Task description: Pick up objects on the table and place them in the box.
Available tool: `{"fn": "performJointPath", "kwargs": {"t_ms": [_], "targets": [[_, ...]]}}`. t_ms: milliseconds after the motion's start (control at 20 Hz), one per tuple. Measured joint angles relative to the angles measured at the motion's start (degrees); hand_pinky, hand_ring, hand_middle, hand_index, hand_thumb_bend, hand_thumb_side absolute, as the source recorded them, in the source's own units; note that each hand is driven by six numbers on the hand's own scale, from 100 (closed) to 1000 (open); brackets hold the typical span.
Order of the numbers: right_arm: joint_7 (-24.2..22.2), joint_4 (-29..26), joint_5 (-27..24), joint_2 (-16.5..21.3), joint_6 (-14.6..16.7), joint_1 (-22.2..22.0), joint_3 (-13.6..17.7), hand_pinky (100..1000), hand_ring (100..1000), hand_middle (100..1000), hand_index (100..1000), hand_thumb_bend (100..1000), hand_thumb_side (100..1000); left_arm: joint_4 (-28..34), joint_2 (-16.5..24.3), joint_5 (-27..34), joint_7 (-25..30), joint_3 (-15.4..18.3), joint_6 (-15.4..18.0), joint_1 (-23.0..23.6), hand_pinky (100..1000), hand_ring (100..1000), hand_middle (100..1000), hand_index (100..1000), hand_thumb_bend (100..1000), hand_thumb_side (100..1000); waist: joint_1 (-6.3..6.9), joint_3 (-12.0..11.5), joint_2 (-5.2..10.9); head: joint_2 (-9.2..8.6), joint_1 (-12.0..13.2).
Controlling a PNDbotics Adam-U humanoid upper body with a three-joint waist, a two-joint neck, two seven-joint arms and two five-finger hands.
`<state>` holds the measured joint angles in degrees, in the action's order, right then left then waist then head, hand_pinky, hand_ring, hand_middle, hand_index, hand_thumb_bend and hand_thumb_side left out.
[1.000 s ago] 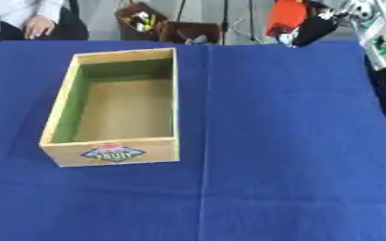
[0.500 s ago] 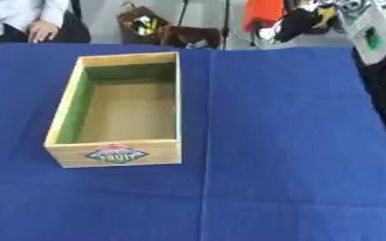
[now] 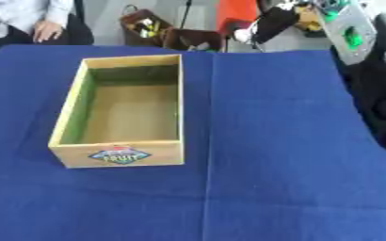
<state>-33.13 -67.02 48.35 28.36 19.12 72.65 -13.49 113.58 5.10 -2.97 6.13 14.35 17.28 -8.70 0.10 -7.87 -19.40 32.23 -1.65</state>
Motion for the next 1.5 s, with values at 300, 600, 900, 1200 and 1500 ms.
{"fn": "performJointPath", "kwargs": {"t_ms": [300,600,900,1200,1500], "targets": [[-1.30,-1.85,-2.18,-5.86,-0.33,0.49,-0.99,526,428,324,354,100,481,0.00,0.20,0.13,-0.04,0.00,-0.06,-0.35,523,657,618,875,310,788,-0.39,-0.65,0.01,0.74,0.15],[-2.13,-3.11,-3.65,-9.03,-0.54,0.57,-1.47,529,425,323,354,100,478,0.00,0.20,0.15,-0.05,0.00,-0.22,-0.48,523,657,618,875,309,786,-0.82,-1.04,0.01,1.44,0.52],[-3.01,-4.14,-4.63,-11.15,-0.59,0.92,-2.10,534,423,321,355,100,471,0.00,0.20,0.15,0.10,0.00,-0.40,-0.87,523,657,618,874,312,786,-1.05,-1.35,0.00,1.43,0.52],[-3.57,-4.31,-4.67,-13.22,-0.66,0.92,-2.84,535,424,322,355,100,459,0.00,0.20,0.20,0.18,-0.01,-0.49,-0.89,522,657,618,874,312,786,-1.16,-1.70,-0.15,1.36,0.36],[-3.71,-1.68,-2.36,-15.27,-0.80,0.65,-3.28,534,426,365,357,100,445,0.00,0.17,0.20,0.34,-0.03,-0.62,-0.92,522,657,617,874,312,784,-1.27,-2.06,-0.60,0.91,0.02]]}}
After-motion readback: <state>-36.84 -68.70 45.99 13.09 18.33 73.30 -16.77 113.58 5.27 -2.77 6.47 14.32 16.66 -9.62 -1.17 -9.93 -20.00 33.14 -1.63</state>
